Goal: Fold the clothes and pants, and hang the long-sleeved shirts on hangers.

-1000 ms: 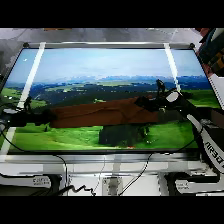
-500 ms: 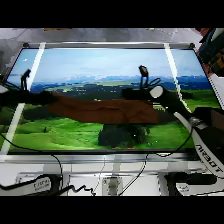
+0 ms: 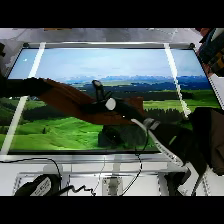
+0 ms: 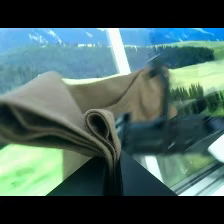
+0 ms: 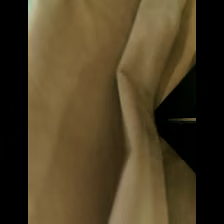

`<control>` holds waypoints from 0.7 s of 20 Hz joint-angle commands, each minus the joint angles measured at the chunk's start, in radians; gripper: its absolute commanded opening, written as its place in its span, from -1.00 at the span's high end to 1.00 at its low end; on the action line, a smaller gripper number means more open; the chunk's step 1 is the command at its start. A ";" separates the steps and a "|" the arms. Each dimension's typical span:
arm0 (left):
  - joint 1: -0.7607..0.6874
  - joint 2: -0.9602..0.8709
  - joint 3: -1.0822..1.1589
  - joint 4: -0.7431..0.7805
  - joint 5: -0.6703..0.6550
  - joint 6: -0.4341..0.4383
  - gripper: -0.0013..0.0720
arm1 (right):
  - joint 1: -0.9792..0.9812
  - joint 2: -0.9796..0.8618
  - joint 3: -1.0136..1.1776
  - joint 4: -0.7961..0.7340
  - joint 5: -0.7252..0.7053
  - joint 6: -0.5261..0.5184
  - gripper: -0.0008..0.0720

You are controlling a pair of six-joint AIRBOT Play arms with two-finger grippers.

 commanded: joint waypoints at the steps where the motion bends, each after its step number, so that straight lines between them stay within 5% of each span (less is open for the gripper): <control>1: -0.009 0.019 0.002 -0.007 0.005 -0.007 0.92 | 0.056 -0.056 0.085 -0.050 0.017 0.035 0.94; 7: -0.173 -0.092 0.000 -0.008 0.036 -0.008 0.92 | -0.184 0.035 0.088 -0.361 0.368 0.034 0.94; 10: -0.421 -0.230 0.000 -0.007 0.258 -0.101 0.92 | -0.369 0.110 0.087 -0.476 0.492 0.034 0.94; 13: -0.688 -0.402 0.001 -0.007 0.488 -0.100 0.90 | -0.556 0.190 0.087 -0.480 0.562 0.034 0.94; 14: -0.753 -0.453 0.001 -0.009 0.564 -0.101 0.51 | -0.607 0.211 0.087 -0.481 0.584 0.033 0.94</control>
